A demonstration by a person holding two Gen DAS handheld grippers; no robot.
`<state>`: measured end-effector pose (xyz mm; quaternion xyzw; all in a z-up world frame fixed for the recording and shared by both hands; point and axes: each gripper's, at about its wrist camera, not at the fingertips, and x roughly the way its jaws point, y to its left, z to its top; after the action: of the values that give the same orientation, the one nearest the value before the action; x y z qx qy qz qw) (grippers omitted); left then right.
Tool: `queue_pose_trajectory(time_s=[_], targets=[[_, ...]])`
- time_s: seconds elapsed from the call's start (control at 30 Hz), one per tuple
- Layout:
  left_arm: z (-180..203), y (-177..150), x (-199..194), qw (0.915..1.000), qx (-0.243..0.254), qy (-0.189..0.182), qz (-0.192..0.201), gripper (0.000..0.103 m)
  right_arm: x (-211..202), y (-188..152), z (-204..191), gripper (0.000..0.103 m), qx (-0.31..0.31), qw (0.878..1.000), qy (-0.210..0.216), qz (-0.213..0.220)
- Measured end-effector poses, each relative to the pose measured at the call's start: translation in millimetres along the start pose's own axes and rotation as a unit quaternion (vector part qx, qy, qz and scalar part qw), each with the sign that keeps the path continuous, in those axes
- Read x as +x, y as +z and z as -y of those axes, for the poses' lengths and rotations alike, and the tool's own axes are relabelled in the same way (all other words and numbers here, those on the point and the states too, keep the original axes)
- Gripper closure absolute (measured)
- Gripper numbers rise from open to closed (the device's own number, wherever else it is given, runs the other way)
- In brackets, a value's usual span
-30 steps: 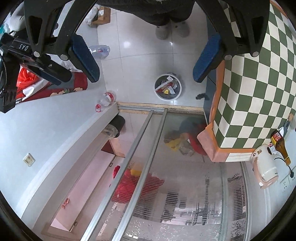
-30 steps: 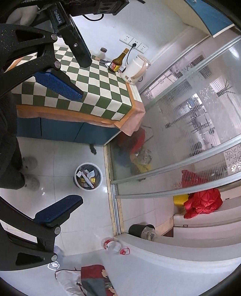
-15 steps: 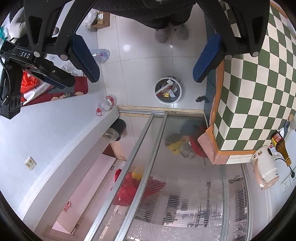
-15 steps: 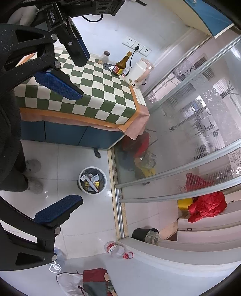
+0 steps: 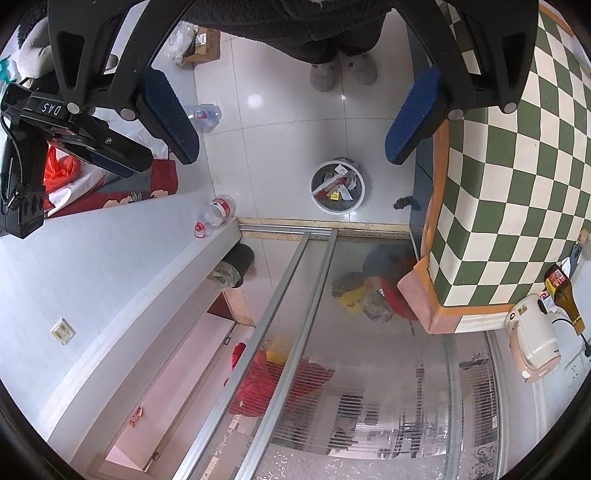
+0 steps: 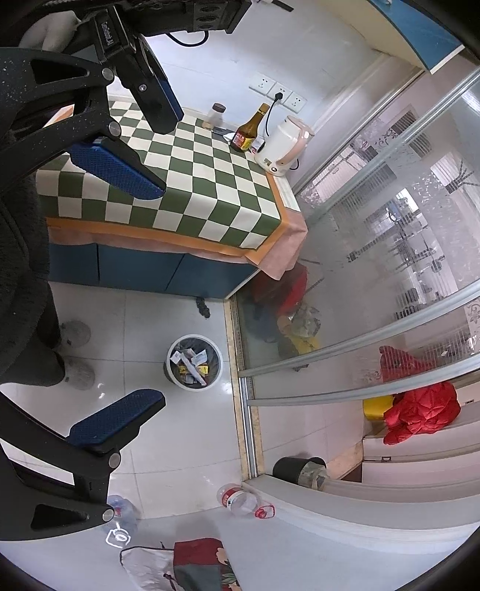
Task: Collect trash
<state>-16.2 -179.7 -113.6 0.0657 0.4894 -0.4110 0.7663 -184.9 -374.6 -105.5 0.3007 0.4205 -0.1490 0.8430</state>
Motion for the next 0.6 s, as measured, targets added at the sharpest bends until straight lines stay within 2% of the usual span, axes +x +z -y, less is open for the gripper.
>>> queue_pose_trajectory(time_s=[0.6], targets=[[2.8,-3.2,3.7,0.9999,-0.002,-0.013,-0.010,0.000,-3.5,-7.2,-1.1,0.000,0.003,1.000,-0.001,-0.008]])
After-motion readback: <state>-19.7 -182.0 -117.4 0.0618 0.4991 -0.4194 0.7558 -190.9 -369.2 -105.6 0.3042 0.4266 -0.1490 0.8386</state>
